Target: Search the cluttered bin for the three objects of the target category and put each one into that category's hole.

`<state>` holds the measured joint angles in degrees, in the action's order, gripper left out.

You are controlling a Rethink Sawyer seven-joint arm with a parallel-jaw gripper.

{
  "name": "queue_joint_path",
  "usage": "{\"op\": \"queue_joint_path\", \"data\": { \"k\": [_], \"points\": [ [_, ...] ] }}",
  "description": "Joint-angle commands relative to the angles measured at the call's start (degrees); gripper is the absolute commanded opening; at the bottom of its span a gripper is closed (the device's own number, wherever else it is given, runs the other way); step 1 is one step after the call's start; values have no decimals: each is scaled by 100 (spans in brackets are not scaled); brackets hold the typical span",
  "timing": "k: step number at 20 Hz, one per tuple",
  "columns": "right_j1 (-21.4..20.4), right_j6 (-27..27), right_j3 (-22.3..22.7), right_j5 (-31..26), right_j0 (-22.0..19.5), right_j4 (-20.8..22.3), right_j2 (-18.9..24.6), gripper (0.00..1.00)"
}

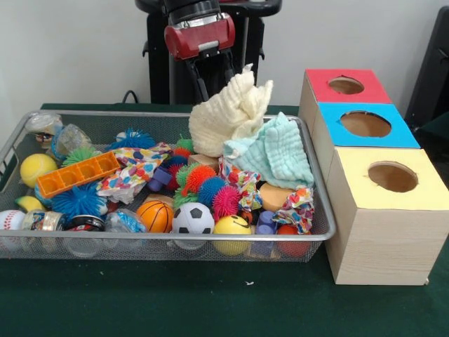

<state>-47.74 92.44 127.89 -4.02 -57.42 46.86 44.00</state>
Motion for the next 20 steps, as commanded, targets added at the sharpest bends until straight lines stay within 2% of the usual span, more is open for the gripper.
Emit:
{"op": "queue_joint_path", "data": {
  "k": [1,7,16,20],
  "points": [
    [-132,-695,-655,-890,-174,28,737,100],
    [-316,-941,-650,-1192,-258,143,937,100],
    [-678,-1611,-978,-1942,-225,314,1167,100],
    [-673,-1564,-1085,-2026,-331,276,1307,100]
  ]
}}
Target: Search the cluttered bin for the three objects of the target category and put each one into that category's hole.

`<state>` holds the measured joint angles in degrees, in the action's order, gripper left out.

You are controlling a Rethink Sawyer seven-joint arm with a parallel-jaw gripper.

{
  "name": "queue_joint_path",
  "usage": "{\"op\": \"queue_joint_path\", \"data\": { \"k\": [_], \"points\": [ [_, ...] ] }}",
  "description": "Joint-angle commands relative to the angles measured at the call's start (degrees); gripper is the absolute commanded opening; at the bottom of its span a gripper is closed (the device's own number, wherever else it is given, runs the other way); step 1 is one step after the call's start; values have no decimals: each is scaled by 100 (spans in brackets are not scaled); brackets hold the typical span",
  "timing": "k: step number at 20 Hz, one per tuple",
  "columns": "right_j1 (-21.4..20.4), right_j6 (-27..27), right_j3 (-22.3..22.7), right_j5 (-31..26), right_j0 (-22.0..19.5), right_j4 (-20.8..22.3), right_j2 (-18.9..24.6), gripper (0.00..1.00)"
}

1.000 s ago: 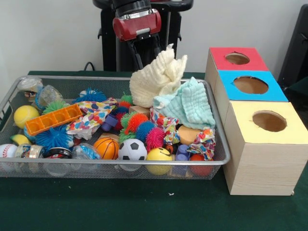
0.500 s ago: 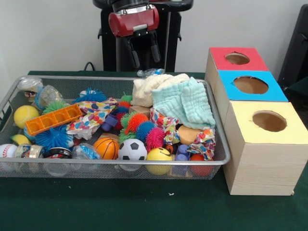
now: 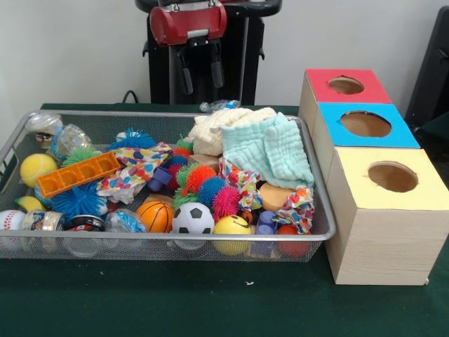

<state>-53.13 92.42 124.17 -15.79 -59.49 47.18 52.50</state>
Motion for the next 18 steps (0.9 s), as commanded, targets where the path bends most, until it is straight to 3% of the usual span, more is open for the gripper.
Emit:
{"op": "queue_joint_path", "data": {
  "k": [1,6,11,18],
  "points": [
    [-106,-1549,-753,-893,-150,222,474,100],
    [237,-1864,-1018,-1230,-442,121,669,100],
    [231,-1884,-1188,-1394,-486,341,556,100],
    [782,-1362,-1603,-1596,-635,113,206,100]
  ]
}}
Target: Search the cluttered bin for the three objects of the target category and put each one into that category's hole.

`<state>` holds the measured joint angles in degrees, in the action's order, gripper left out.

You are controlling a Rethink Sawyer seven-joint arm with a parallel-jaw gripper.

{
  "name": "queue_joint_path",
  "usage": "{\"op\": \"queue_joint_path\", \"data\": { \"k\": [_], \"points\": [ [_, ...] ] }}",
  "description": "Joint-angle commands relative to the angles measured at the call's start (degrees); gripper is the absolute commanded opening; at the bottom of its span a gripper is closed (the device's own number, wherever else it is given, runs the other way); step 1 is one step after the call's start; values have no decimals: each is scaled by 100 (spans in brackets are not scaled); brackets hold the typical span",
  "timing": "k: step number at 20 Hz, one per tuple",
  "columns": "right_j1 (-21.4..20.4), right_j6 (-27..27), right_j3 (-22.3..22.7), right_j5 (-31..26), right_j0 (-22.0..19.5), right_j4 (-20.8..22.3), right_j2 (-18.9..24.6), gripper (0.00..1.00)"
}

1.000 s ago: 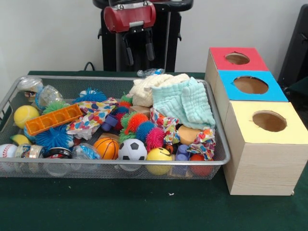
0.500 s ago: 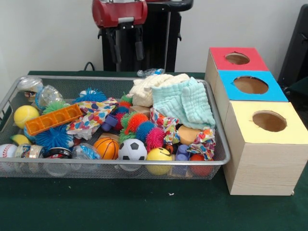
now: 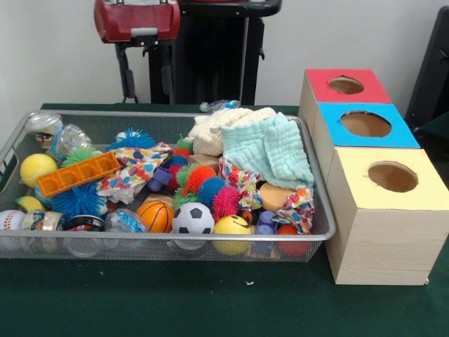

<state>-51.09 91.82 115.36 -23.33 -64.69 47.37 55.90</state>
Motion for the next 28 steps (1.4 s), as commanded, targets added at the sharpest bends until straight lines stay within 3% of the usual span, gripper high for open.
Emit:
{"op": "queue_joint_path", "data": {
  "k": [1,8,19,28],
  "points": [
    [653,-1259,-799,-908,-119,80,-201,100],
    [677,-1403,-1136,-1069,-15,481,-428,100],
    [568,-1286,-1197,-808,305,1473,-790,100],
    [801,-707,-1314,-474,670,2267,-1281,100]
  ]
}}
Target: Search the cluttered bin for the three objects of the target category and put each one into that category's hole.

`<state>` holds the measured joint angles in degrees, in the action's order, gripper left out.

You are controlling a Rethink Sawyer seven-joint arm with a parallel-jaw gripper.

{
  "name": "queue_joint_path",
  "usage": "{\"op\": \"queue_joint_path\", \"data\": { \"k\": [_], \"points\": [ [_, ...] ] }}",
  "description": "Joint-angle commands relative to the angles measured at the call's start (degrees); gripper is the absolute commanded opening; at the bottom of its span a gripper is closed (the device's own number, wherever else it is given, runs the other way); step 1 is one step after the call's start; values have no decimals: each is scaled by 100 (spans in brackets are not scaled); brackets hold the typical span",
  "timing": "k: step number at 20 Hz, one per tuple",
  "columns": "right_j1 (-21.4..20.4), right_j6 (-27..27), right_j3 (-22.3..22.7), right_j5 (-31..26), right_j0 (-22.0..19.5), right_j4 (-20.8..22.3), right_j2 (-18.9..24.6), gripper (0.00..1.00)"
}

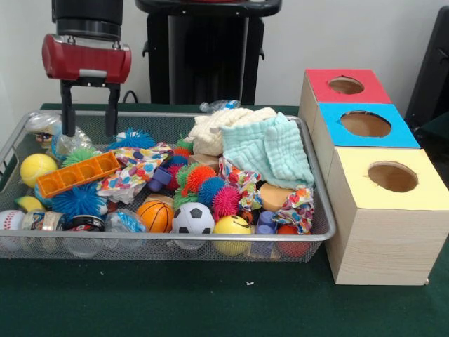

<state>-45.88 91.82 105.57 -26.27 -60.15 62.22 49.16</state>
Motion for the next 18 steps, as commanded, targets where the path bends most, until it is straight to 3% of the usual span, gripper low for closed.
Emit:
{"op": "queue_joint_path", "data": {
  "k": [1,10,18],
  "points": [
    [314,-644,-357,-129,258,876,-665,100],
    [458,-306,-476,235,513,1523,-1020,100],
    [878,-121,-734,192,652,1693,-1333,100]
  ]
}}
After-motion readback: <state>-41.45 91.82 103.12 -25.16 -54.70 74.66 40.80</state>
